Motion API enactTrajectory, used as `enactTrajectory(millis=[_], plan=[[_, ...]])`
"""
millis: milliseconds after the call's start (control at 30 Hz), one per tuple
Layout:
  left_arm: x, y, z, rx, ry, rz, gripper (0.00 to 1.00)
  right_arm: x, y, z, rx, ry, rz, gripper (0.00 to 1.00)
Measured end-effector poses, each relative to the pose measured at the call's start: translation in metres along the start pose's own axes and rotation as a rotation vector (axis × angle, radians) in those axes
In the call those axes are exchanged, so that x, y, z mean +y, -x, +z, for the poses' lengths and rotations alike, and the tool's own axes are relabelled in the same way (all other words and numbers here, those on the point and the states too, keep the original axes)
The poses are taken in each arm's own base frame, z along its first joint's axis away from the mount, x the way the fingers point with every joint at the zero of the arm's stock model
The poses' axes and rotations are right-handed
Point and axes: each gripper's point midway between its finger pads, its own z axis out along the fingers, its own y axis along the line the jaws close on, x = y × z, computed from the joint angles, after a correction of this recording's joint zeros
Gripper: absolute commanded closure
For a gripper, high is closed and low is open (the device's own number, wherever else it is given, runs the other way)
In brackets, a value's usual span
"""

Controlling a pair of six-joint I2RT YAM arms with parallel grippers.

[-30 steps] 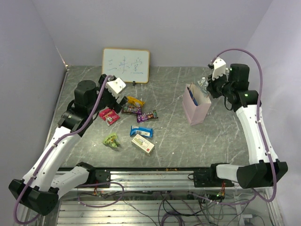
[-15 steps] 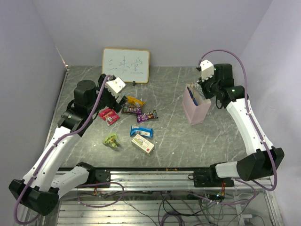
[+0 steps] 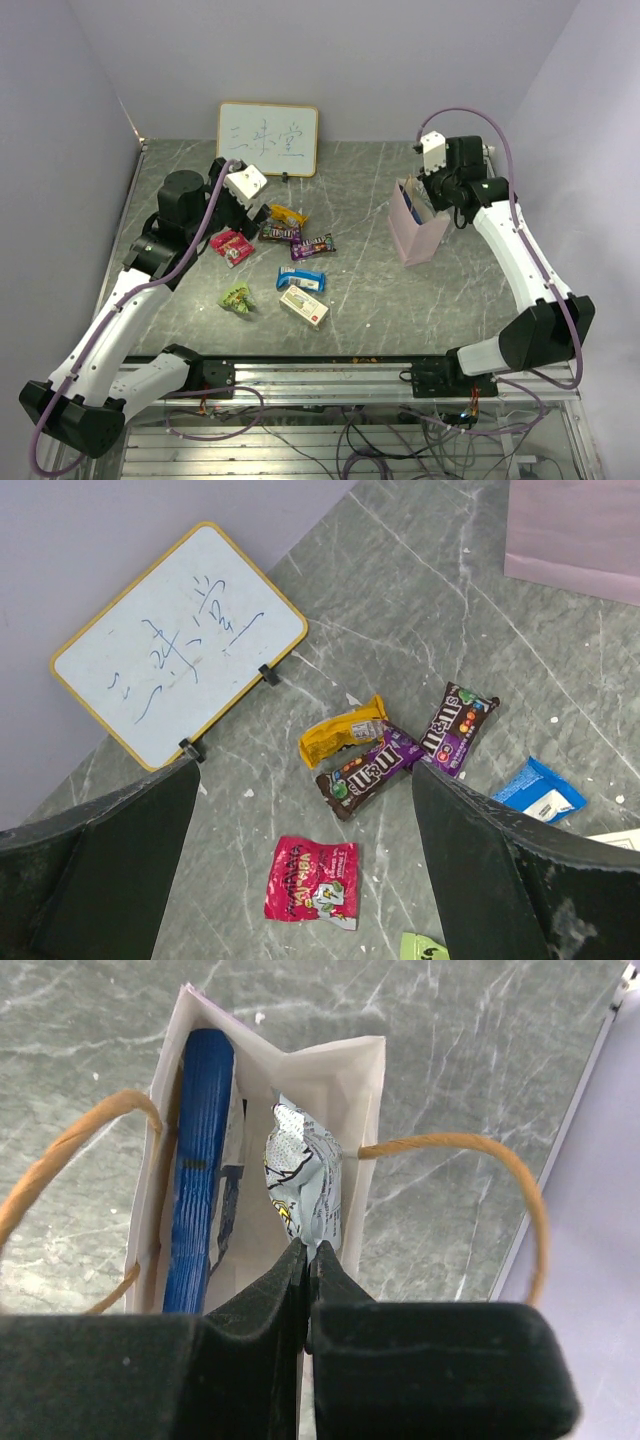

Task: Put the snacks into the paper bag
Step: Place the snack in the paper bag.

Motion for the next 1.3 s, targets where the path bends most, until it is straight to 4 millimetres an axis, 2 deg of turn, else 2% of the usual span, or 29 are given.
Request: enactTrajectory(millis=[167,300,867,1067,1300], plan=[[0.000,-0.001,0.000,0.003,-0.001,-0.001,0.01,0.004,-0.014,0.017,0.063,0.006,0.008,1.00],[0.000,-0.002,0.000,0.003,0.000,-0.001,0.02,0.005,-0.019,0.024,0.084,0.011,0.010,0.95],[0.000,-0.005,0.001,0.011,-0.002,0.016,0.02,0.010,-0.027,0.035,0.108,0.020,0.015,0.65],[0.002,-0.012,0.000,0.043,0.014,0.022,0.02,0.009,-0.023,0.029,0.089,0.019,0.016,0.56],[0.001,-0.058,0.003,0.226,0.010,0.009,0.02,0.004,-0.004,-0.004,-0.005,0.006,0.021,0.51]])
